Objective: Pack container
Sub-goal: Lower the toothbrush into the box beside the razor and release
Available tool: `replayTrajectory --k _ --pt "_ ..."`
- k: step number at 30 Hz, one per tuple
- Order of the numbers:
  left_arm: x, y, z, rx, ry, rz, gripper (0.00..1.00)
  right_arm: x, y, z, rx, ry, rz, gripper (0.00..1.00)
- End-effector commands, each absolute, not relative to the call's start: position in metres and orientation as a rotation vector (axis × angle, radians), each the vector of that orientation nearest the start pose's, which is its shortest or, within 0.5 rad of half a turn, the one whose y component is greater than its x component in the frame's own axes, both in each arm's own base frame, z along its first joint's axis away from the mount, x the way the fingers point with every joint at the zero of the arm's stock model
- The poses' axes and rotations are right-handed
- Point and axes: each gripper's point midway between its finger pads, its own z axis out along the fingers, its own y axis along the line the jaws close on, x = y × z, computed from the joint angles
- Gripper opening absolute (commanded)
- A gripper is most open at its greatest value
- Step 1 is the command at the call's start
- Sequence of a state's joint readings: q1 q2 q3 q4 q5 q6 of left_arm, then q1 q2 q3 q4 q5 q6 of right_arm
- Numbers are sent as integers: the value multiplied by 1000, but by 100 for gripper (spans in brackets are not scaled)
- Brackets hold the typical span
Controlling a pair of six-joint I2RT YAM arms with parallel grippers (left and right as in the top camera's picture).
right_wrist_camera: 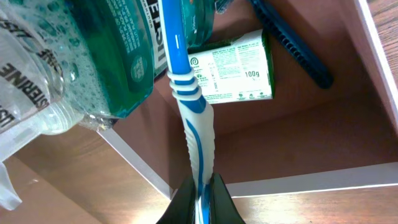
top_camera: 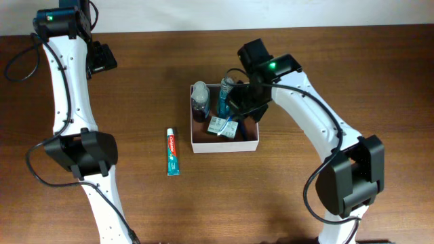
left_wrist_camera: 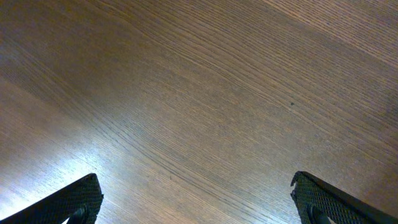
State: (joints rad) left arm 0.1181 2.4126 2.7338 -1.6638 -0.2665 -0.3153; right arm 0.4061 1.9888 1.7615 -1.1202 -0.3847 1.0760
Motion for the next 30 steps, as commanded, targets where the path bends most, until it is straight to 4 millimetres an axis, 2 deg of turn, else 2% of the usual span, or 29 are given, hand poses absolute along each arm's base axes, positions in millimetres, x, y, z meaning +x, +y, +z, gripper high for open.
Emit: replayTrajectory --k 1,9,18,24,30 --pt "475 103 192 -680 2784 358 99 377 227 131 997 2979 663 4" --pt "475 103 192 -680 2784 358 99 372 233 131 979 2990 655 4" --pt "475 103 192 -680 2784 358 99 373 232 128 973 2971 598 5" --pt "475 103 192 -680 2784 358 99 373 232 128 973 2972 597 33" --pt "475 103 192 -680 2784 358 100 373 231 128 968 2973 597 40"
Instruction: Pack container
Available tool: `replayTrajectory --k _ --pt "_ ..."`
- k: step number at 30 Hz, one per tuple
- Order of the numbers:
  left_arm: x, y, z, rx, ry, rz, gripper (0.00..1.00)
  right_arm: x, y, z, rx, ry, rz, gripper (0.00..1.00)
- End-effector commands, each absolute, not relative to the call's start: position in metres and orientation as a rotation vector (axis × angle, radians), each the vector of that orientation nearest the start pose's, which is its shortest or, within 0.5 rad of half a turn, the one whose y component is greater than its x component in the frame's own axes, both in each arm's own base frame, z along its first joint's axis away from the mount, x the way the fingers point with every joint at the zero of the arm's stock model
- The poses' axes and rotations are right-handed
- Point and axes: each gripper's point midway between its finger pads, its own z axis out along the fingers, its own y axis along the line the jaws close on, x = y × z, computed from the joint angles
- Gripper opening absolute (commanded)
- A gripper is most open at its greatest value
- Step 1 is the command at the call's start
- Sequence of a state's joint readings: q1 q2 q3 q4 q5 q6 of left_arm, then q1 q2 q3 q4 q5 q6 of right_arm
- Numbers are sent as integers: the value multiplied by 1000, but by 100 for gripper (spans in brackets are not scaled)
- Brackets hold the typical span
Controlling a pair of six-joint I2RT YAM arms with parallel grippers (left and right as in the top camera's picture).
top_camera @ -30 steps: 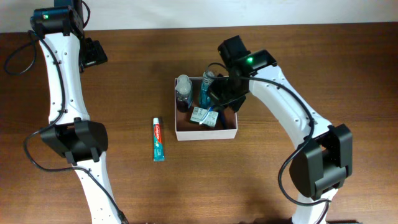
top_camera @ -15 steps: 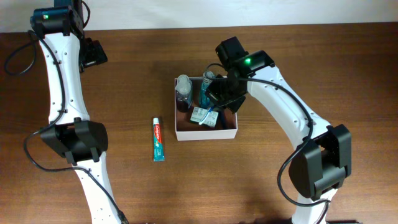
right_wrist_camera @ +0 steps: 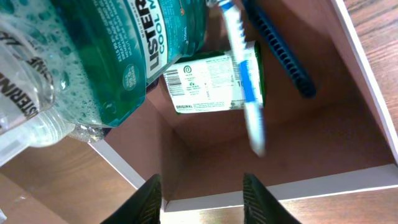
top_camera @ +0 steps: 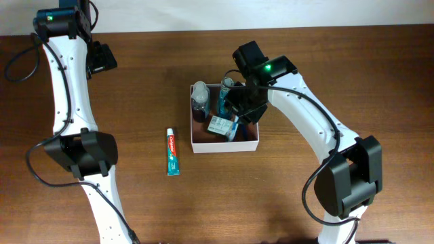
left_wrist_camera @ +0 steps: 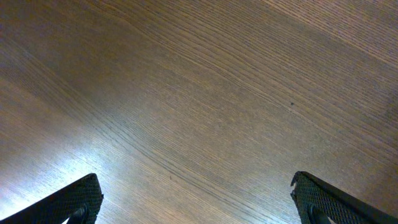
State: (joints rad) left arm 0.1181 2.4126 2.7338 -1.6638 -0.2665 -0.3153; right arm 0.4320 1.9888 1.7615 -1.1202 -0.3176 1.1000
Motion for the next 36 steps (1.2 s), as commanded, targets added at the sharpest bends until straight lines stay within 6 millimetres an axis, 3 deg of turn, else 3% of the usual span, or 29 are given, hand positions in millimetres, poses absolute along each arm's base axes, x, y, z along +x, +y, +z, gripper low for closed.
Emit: replayTrajectory --k 1,9,19,22,25,27,29,36 --pt "475 103 192 -680 2784 358 99 373 231 128 970 2972 597 41" --pt "475 103 192 -680 2784 358 99 383 214 129 951 2961 601 43" --pt "475 103 192 -680 2784 358 99 390 148 125 915 3002 525 43" --pt "475 103 192 -680 2784 358 99 400 119 124 775 2997 492 44" --pt "475 103 192 -680 2784 358 99 409 70 119 611 2981 277 57" --pt "475 103 192 -680 2784 358 99 410 35 116 541 2977 81 72" --pt "475 103 192 -680 2784 358 99 405 3 116 585 2971 -83 96" --pt "475 103 192 -680 2784 358 99 388 -63 117 776 2955 -252 99"
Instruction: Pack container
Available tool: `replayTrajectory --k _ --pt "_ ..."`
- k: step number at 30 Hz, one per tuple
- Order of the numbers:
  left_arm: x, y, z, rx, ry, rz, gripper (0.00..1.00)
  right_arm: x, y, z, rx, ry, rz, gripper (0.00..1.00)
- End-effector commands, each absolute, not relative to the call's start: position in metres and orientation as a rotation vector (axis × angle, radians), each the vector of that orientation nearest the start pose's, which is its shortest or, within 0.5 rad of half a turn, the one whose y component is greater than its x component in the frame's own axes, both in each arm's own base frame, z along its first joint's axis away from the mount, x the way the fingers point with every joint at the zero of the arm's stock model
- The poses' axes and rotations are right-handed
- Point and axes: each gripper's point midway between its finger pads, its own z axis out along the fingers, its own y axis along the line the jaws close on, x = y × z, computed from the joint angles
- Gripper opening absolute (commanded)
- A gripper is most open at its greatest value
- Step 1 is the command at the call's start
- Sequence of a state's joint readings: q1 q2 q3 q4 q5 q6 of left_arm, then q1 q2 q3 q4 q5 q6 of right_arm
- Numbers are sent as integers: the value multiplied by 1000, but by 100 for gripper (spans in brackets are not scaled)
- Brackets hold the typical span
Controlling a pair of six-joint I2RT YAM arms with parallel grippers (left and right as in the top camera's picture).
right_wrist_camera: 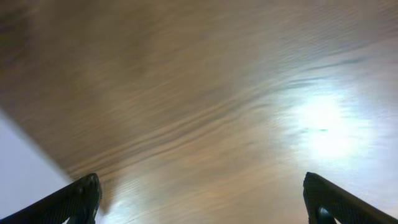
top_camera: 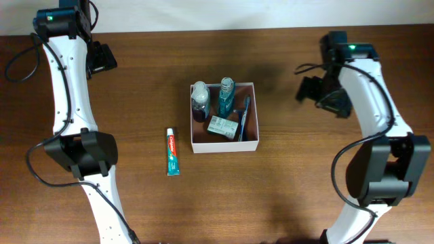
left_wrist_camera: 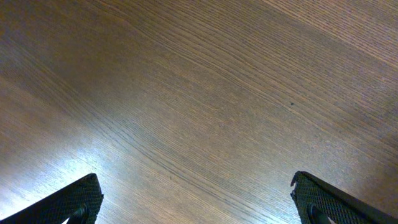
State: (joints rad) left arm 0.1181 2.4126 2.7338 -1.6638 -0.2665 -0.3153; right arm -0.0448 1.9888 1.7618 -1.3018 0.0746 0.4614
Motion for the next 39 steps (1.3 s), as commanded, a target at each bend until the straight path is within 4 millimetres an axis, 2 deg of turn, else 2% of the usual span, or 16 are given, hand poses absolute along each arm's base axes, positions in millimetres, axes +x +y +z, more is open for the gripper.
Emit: replayTrajectory --k 1,5,7,12,17,27,31,39 --pt "475 103 192 -680 2784 358 99 387 -72 117 799 2948 -266 99" --pt "475 103 192 -680 2784 358 99 380 -102 118 862 2936 -290 99" --pt "475 103 192 -680 2784 358 99 378 -111 117 792 2968 -280 99" --pt "475 103 192 -680 2784 358 99 374 -121 116 485 3061 -227 99" --pt "475 103 192 -680 2784 358 99 371 -133 116 494 3061 -230 99" --pt "475 104 192 -680 2780 357 99 370 -135 116 503 3060 -230 99" --pt "486 102 194 -677 2743 322 100 370 -135 116 503 3059 -230 99" --pt "513 80 197 -640 2683 96 99 370 -135 116 503 3059 -230 99"
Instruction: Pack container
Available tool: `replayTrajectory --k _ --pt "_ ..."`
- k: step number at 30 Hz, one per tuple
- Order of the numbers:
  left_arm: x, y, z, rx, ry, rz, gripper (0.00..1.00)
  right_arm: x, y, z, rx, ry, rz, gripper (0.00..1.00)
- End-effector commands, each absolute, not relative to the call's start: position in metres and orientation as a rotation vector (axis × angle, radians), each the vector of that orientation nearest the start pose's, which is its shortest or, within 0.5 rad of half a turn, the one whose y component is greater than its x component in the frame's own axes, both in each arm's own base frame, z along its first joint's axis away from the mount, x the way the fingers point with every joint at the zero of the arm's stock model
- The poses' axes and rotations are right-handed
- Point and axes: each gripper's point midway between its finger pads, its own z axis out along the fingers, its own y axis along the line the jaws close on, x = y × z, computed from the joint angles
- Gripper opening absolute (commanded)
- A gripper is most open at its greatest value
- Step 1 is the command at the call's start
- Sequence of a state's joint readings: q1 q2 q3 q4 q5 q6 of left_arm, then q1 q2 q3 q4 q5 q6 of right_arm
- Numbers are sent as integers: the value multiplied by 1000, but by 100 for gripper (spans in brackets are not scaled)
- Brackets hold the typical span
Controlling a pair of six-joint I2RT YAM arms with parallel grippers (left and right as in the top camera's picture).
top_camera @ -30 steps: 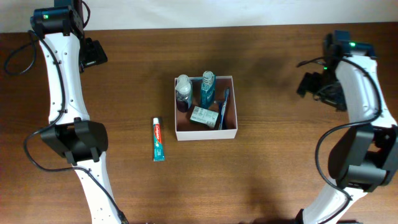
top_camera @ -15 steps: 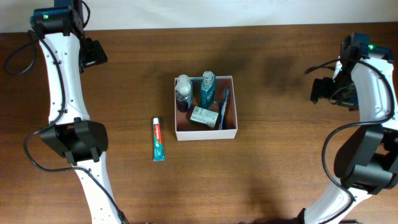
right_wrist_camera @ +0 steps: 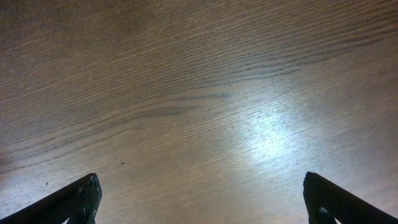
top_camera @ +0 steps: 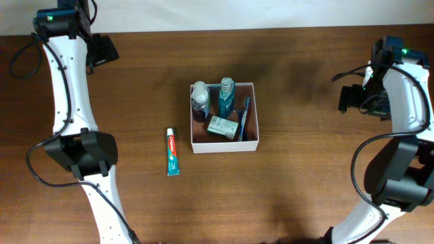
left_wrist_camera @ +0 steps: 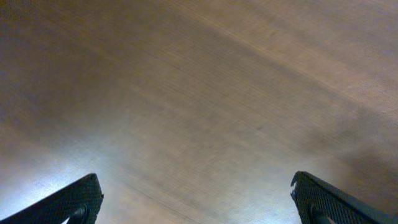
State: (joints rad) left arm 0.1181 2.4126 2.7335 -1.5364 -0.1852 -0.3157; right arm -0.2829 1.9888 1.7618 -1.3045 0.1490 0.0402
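A white box (top_camera: 224,147) with a brown inside sits mid-table. It holds a clear bottle (top_camera: 200,100), a green mouthwash bottle (top_camera: 226,95), a small green-and-white packet (top_camera: 221,126), a blue toothbrush (top_camera: 243,116) and a dark comb. A toothpaste tube (top_camera: 173,152) lies on the table left of the box. My left gripper (left_wrist_camera: 198,202) stands open over bare wood at the far left back. At the far right my right gripper (right_wrist_camera: 202,199) is open too, with only wood beneath it.
The wooden table (top_camera: 305,176) ends at a white wall along its back edge. Both arm bases stand near the front edge, left and right.
My right gripper has moved further right, from right of the box to the table's right edge. The left wrist view has shifted and blurred, so the left gripper has moved a little.
My right gripper was shut on the blue toothbrush inside the box. Then it was open there with the toothbrush loose in the box. After that it was clear of the box to the right, and now it is at the far right.
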Motion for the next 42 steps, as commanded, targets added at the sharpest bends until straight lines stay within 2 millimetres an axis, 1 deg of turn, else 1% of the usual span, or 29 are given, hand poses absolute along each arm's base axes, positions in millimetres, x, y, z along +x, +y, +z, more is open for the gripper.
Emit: replayTrajectory --k 1,4,6,9,12,15,17,20,22,23,25,28,30,32,33,35,37,39,42 --pt "513 76 196 -636 2690 66 99 370 -135 116 503 3059 -230 99" --pt "511 57 194 -615 2725 -85 99 370 -135 116 503 3059 -230 99" --pt "505 48 192 -611 2760 -150 99 370 -135 116 503 3059 -230 99" --pt "494 40 190 -616 2804 -203 99 370 -135 116 503 3059 -230 99" --pt "486 34 198 -614 2819 -241 100 370 -135 116 503 3059 -230 99" --pt "474 32 224 -599 2785 -236 100 370 -135 116 503 3059 -230 99" --pt "464 31 248 -578 2743 -207 100 370 -135 116 503 3059 -230 99" --pt "449 29 292 -514 2649 -91 100 370 -135 116 503 3059 -230 98" --pt "438 24 317 -470 2589 -3 100 370 -135 116 503 3059 -230 99" --pt "433 20 328 -448 2563 27 100 370 -135 116 503 3059 -230 99" --pt "422 1 347 -381 2521 43 100 370 -135 116 503 3059 -230 99" --pt "410 -31 360 -272 2507 32 100 370 -135 116 503 3059 -230 99" --pt "402 -45 357 -225 2520 89 100 370 -135 116 503 3059 -230 99" --pt "397 -50 347 -244 2542 161 100 370 -135 116 503 3059 -230 99" --pt "396 -51 338 -271 2560 198 100 370 -135 116 503 3059 -230 99" --pt "392 -53 317 -307 2625 218 100 370 -135 116 503 3059 -230 98" --pt "385 -61 289 -290 2733 188 100 370 -135 116 503 3059 -230 99" --pt "378 -67 268 -278 2817 168 100 370 -135 116 503 3059 -230 99" --pt "369 -68 246 -285 2900 182 100 370 -135 116 503 3059 -230 99"
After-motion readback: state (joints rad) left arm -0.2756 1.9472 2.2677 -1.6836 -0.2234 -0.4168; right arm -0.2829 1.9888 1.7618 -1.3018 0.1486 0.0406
